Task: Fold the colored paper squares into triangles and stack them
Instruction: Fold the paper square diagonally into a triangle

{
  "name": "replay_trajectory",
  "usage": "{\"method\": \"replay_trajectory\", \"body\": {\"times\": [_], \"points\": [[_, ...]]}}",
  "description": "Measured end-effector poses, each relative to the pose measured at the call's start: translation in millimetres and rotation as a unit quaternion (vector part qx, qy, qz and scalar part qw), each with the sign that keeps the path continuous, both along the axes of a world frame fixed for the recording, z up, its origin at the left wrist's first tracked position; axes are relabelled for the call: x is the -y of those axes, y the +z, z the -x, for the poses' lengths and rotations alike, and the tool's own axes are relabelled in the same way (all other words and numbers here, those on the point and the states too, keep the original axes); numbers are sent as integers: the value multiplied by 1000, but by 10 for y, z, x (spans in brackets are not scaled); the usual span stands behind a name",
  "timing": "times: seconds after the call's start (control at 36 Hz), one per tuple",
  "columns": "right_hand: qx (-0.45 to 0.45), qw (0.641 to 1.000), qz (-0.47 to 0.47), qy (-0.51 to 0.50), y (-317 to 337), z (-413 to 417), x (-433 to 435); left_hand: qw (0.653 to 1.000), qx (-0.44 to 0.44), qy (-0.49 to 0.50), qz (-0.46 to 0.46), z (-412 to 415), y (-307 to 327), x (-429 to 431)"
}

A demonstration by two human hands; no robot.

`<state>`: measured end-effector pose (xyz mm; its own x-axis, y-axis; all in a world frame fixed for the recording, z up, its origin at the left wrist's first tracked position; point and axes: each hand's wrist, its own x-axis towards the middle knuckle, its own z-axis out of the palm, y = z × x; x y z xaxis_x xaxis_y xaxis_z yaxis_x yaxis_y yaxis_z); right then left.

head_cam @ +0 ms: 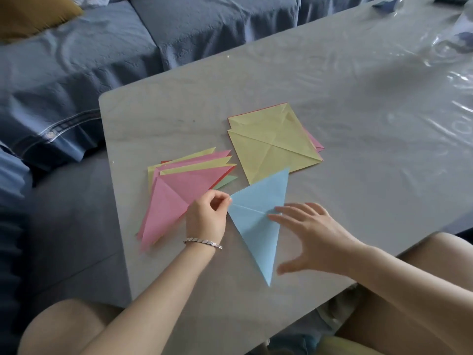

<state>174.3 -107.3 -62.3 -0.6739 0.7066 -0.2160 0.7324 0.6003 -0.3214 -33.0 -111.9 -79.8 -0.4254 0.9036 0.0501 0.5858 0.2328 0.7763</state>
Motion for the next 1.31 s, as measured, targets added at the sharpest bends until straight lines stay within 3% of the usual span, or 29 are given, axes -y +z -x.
{"method": "replay_trajectory", "body": {"times": [0.11,0.25,0.44,0.56,0.64,0.72,0.81,0.94,1.14,1.31], "points": [[-129,982,-40,-129,45,-32,-347,997,-2,11,-74,284,172,-96],[-70,986,-32,-149,40,45,-796,991,-107,-10,-85,774,442,-276],[2,996,-16,-93,22,313,-1086,972,-233,-15,37,1143,385,-466],[15,995,-26,-93,-36,354,-1053,961,-275,-33,-8,826,341,-474],[11,995,-37,-94,-58,330,-1015,976,-201,-78,-24,413,316,-489],[15,995,-29,-90,-66,307,-1005,990,-61,-112,66,21,283,-554],[16,995,-17,-92,-83,288,-1001,987,18,-96,131,-206,236,-676],[0,995,-23,-93,-154,264,-1000,985,70,-39,150,-280,179,-805],[-33,994,-41,-100,-218,248,-975,980,166,33,107,-245,128,-830],[-43,992,-65,-104,-261,230,-926,980,162,35,112,-366,177,-871]]}}
